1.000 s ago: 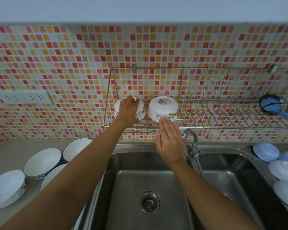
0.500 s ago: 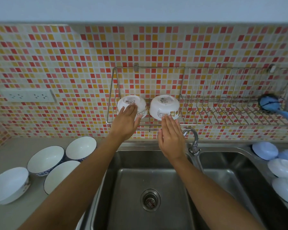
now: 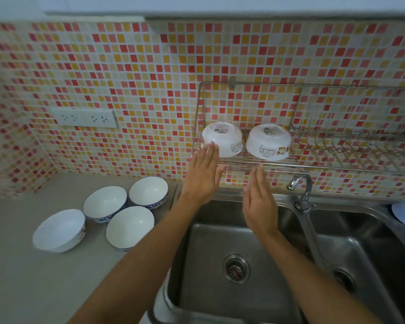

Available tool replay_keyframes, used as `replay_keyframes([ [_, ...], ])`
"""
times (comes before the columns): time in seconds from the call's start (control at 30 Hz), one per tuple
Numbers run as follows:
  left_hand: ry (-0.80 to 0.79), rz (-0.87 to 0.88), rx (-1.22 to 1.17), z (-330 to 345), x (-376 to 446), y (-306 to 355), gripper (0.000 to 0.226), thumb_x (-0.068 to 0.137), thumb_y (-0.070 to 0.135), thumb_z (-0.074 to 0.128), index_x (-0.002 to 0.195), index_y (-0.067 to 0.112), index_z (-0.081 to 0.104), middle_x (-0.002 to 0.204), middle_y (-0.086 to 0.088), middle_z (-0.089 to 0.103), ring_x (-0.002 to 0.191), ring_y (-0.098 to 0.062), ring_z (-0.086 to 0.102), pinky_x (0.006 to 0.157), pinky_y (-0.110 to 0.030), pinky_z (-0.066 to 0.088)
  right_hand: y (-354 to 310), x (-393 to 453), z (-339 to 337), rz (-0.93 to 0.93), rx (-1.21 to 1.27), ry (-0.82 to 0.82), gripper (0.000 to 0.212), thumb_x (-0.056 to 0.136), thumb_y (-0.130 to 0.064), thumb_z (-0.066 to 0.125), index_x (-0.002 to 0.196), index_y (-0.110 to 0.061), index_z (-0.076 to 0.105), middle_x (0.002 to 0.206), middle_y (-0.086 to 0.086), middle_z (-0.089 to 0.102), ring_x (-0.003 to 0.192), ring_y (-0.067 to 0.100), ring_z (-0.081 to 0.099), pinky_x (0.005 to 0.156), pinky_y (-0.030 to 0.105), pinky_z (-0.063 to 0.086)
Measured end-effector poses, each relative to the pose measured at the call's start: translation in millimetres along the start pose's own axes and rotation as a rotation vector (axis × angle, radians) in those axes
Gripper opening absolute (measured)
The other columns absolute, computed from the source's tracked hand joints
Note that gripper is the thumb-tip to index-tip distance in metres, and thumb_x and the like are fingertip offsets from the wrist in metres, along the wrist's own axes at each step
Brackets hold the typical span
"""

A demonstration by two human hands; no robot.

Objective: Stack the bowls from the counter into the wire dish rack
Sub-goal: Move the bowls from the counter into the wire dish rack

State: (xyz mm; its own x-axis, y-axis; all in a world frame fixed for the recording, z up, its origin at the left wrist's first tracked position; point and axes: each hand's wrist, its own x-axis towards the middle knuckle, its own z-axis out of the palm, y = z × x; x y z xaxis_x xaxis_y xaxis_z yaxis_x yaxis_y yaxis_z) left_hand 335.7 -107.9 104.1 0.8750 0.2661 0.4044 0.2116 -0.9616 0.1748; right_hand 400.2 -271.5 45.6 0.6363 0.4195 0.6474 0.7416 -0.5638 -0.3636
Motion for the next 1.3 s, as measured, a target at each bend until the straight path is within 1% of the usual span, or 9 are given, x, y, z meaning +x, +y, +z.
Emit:
replay_keyframes([
  [0.17, -0.061, -0.048, -0.075, -13, -81, -74, 0.062, 0.098, 0.05, 0.004, 0.152, 0.021, -0.005, 0.161, 0.003, -0.008, 0.146, -0.011, -0.014, 0.121, -0.036, -0.005, -66, -51, 68, -0.07, 0.076, -0.275, 0.059, 0.102, -0.043, 0.023, 0.141, -0.004, 0.042, 0.15, 0.008, 0.032, 0.139, 0.029, 0.039, 0.119, 0.041, 0.017],
  [0.3, -0.022, -0.356, -0.044, -42, -142, -180, 0.077, 0.09, 0.062, -0.006, 0.152, 0.017, 0.0, 0.161, -0.001, -0.004, 0.148, -0.017, -0.008, 0.121, -0.036, -0.004, -158, -64, 123, -0.137, 0.123, -0.469, 0.059, 0.095, -0.046, 0.038, 0.141, -0.01, 0.046, 0.15, 0.013, 0.039, 0.134, 0.032, 0.046, 0.112, 0.046, 0.027],
  [0.47, 0.012, -0.729, 0.004, -71, -219, -299, 0.066, 0.1, 0.044, 0.027, 0.151, 0.007, 0.009, 0.161, -0.014, 0.004, 0.148, -0.03, 0.001, 0.12, -0.039, 0.002, -274, -66, 172, -0.218, 0.241, -0.578, 0.051, 0.093, -0.042, 0.049, 0.132, -0.011, 0.058, 0.146, 0.012, 0.048, 0.126, 0.03, 0.054, 0.099, 0.041, 0.047],
  [0.63, -0.001, -0.931, -0.068, -74, -273, -370, 0.067, 0.1, 0.044, 0.028, 0.151, 0.005, 0.01, 0.16, -0.015, 0.003, 0.148, -0.032, -0.002, 0.119, -0.041, 0.001, -358, -71, 209, -0.016, 0.326, -0.812, 0.042, 0.094, -0.042, 0.055, 0.124, -0.014, 0.06, 0.128, 0.008, 0.06, 0.117, 0.026, 0.056, 0.092, 0.039, 0.049],
  [0.87, -0.191, -1.043, -0.333, -49, -292, -407, 0.07, 0.099, 0.048, 0.027, 0.15, 0.002, 0.013, 0.16, -0.015, 0.011, 0.148, -0.031, -0.003, 0.119, -0.041, 0.001, -399, -77, 251, 0.315, 0.337, -0.985, 0.046, 0.095, -0.043, 0.052, 0.118, -0.005, 0.063, 0.115, 0.014, 0.069, 0.106, 0.031, 0.063, 0.083, 0.032, 0.046],
  [0.97, -0.212, -1.072, -0.469, -40, -290, -411, 0.067, 0.098, 0.046, 0.037, 0.147, 0.002, 0.025, 0.151, -0.019, 0.034, 0.14, -0.037, 0.028, 0.115, -0.044, 0.023, -404, -76, 264, 0.487, 0.37, -1.067, 0.051, 0.09, -0.041, 0.054, 0.124, -0.004, 0.06, 0.122, 0.017, 0.065, 0.111, 0.036, 0.06, 0.09, 0.036, 0.047],
  [1.03, -0.199, -1.078, -0.534, -38, -289, -407, 0.062, 0.097, 0.038, 0.044, 0.146, 0.004, 0.026, 0.145, -0.018, 0.043, 0.13, -0.037, 0.043, 0.107, -0.043, 0.035, -401, -80, 276, 0.632, 0.453, -1.123, 0.06, 0.075, -0.045, 0.052, 0.119, -0.004, 0.062, 0.11, 0.017, 0.07, 0.098, 0.036, 0.067, 0.087, 0.042, 0.055],
  [1.13, -0.127, -1.082, -0.54, -35, -290, -400, 0.055, 0.097, 0.029, 0.049, 0.143, 0.003, 0.032, 0.139, -0.019, 0.049, 0.123, -0.038, 0.049, 0.099, -0.039, 0.039, -400, -81, 269, 0.788, 0.57, -1.129, 0.033, 0.08, -0.025, 0.051, 0.102, -0.004, 0.063, 0.084, 0.017, 0.074, 0.071, 0.031, 0.07, 0.072, 0.041, 0.061],
  [1.3, 0.099, -1.279, -0.854, -46, -282, -384, 0.043, 0.096, 0.039, 0.049, 0.128, 0.011, 0.052, 0.128, -0.015, 0.059, 0.11, -0.033, 0.057, 0.089, -0.038, 0.051, -390, -72, 235, 0.775, 0.669, -1.154, 0.026, 0.088, -0.014, 0.048, 0.112, -0.011, 0.057, 0.086, 0.015, 0.071, 0.063, 0.019, 0.066, 0.057, 0.027, 0.056],
])
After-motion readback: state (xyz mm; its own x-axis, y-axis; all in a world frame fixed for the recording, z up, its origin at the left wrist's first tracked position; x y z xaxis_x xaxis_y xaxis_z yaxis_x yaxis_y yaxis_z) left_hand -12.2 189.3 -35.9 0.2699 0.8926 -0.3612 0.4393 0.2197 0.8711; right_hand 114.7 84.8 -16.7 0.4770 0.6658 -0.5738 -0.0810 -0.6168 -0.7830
